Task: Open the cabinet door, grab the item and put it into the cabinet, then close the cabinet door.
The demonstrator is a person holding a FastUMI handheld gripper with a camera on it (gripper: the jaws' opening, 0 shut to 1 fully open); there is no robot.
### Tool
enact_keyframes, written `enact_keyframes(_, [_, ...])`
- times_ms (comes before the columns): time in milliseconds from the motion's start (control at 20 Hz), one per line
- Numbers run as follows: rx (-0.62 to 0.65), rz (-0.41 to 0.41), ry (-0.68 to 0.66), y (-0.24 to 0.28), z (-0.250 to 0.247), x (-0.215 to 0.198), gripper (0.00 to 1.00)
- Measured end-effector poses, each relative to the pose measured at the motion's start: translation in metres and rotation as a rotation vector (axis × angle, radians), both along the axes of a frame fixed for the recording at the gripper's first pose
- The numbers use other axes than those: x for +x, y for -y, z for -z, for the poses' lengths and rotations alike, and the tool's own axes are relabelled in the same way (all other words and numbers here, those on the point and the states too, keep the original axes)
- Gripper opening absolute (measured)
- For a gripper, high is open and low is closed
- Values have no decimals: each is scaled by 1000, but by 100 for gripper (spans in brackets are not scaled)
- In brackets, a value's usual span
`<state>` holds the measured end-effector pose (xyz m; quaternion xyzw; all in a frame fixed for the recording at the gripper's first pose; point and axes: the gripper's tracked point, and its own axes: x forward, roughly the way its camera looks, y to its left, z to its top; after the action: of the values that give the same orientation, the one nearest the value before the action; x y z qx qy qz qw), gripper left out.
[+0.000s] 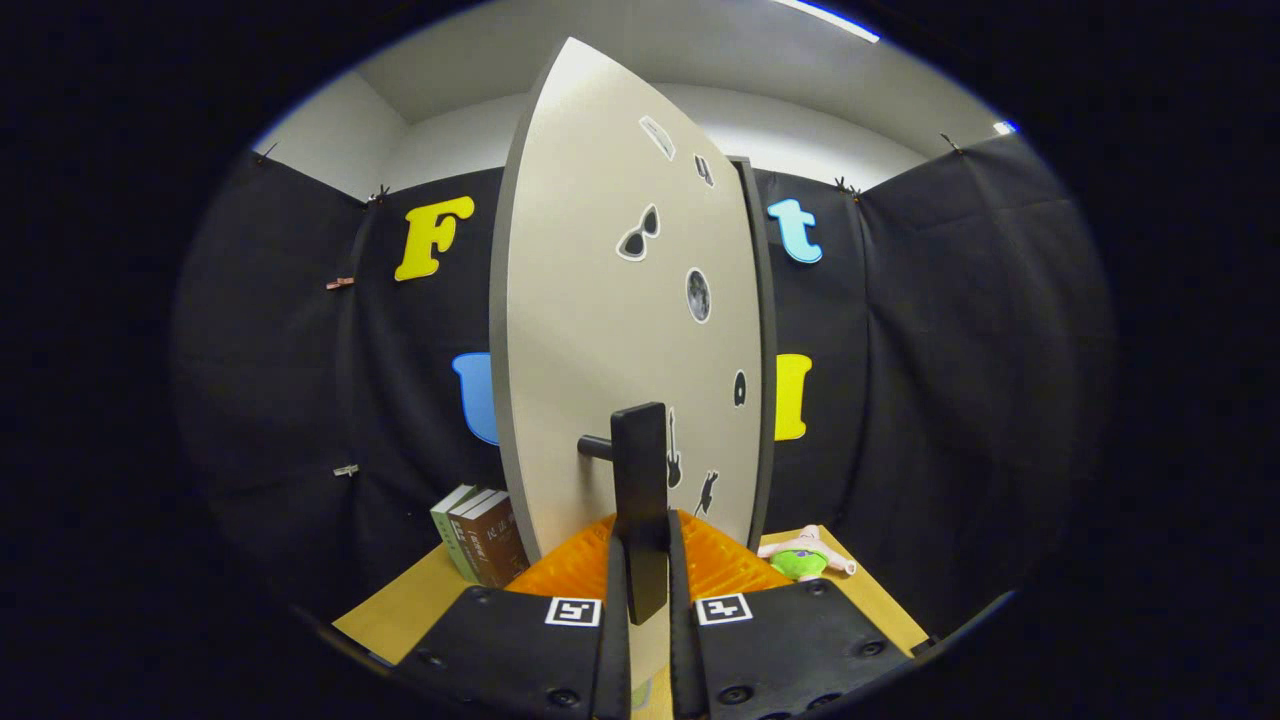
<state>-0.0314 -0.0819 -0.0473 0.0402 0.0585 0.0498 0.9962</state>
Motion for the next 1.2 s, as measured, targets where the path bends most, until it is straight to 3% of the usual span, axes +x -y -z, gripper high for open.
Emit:
enact_keyframes(400, [52, 129, -1, 71, -1, -20, 19])
enact_keyframes(850, [-9, 323, 29, 171, -8, -47, 13])
enact_keyframes(1050, [7, 289, 18, 171, -9, -51, 14])
enact_keyframes(1200, [-17, 313, 7, 175, -8, -55, 14])
